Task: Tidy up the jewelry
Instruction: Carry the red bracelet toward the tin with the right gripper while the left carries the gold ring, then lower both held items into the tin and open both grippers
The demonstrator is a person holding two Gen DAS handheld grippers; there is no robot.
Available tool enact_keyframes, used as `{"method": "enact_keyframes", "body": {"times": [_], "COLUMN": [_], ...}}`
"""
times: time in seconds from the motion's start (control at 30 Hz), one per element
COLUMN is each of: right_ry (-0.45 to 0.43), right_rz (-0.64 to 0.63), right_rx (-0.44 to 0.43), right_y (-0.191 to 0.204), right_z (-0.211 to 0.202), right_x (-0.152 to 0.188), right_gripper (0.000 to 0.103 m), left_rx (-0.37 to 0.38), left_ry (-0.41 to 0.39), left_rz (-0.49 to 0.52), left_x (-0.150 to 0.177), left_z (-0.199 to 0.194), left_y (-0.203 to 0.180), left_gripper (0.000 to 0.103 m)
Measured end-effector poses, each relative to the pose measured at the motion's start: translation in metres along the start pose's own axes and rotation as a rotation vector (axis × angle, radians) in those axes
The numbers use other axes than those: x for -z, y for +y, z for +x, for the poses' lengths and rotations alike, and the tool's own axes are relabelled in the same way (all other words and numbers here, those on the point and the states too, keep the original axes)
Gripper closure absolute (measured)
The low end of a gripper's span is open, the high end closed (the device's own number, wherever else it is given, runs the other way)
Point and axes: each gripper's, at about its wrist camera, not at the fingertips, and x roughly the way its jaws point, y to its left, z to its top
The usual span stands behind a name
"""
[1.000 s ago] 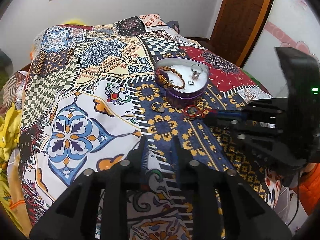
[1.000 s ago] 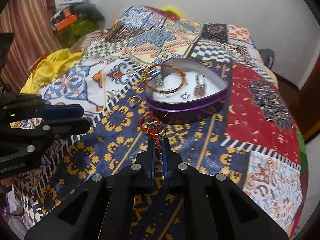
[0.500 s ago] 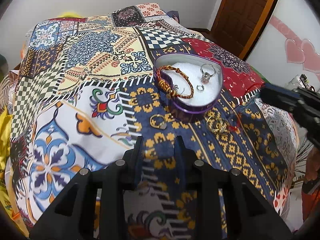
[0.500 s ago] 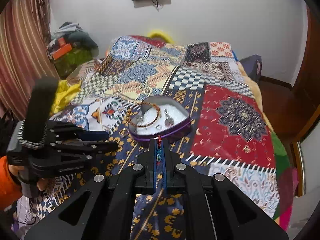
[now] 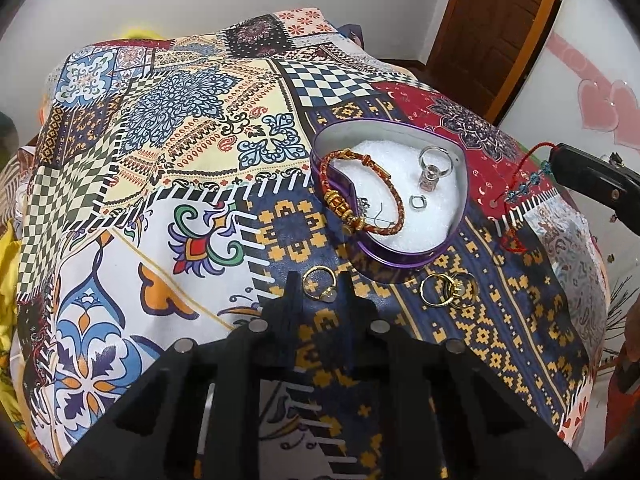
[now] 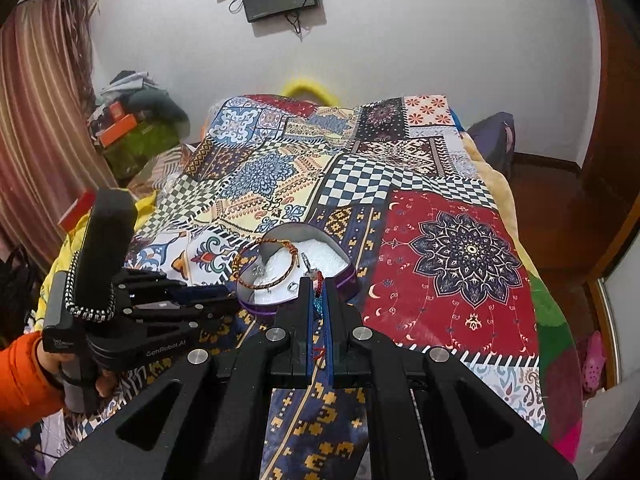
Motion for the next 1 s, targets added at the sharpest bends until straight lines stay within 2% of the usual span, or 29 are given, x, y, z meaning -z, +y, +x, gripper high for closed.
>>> {"method": "enact_keyframes", "body": {"times": [0.3, 0.47, 0.73, 1.0], "right_ry": [-0.025, -0.049, -0.085, -0.098], "right_rz": [-0.002, -0.015, -0.040, -0.046], "right_rx": [-0.007, -0.009, -0.020, -0.033], "right_y": [0.001, 0.007, 0.019, 0.023], "right_z": [-0.008, -0.013, -0.016, -0.004], "right_x": [-0.009, -0.019, -0.038, -0.055], "right_gripper": [0.099, 0.099, 0.099, 0.099], "left_rx": [-0.009, -0.008, 0.016, 0.043], "left_ry": [-0.030, -0.082, -0.162, -0.186], "left_rz": [0.004, 0.021, 0.045, 0.054], "left_x": [0.007, 0.005, -0.014, -0.033], "left_z": [-0.017, -0.041, -0.072, -0.072], "left_y": [-0.002, -0.007, -0.018, -0.025], "left_gripper": [0.087, 0.087, 0.087, 0.087]}}
